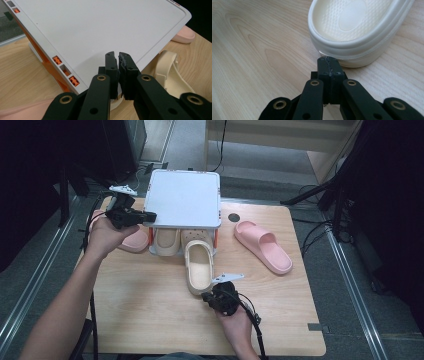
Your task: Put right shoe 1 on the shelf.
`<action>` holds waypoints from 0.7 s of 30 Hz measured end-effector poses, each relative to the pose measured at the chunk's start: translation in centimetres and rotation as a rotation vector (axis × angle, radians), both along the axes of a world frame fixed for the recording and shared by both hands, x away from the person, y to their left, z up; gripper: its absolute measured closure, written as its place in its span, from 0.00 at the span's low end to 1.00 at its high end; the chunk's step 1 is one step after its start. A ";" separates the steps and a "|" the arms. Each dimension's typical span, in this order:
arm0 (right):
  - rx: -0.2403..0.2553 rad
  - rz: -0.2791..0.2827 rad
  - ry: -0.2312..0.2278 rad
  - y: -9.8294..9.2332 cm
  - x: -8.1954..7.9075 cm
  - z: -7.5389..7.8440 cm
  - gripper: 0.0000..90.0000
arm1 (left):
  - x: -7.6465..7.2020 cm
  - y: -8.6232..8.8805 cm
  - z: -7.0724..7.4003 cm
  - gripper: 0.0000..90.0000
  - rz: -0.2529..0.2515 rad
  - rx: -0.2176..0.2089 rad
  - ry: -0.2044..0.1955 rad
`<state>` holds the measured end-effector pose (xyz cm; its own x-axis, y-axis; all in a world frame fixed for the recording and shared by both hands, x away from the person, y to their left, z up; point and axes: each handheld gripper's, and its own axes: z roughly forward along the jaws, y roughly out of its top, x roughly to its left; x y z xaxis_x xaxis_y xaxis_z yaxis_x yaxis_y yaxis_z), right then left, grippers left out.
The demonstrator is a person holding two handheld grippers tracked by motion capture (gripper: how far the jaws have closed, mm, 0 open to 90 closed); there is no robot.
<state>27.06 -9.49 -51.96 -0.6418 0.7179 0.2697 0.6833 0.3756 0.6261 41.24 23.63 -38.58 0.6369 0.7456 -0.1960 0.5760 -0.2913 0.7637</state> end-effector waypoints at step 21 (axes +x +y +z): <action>0.017 -0.015 -0.081 1.8 4.3 1.8 1.00 | 0.0 0.0 0.0 0.95 -0.004 -0.006 0.003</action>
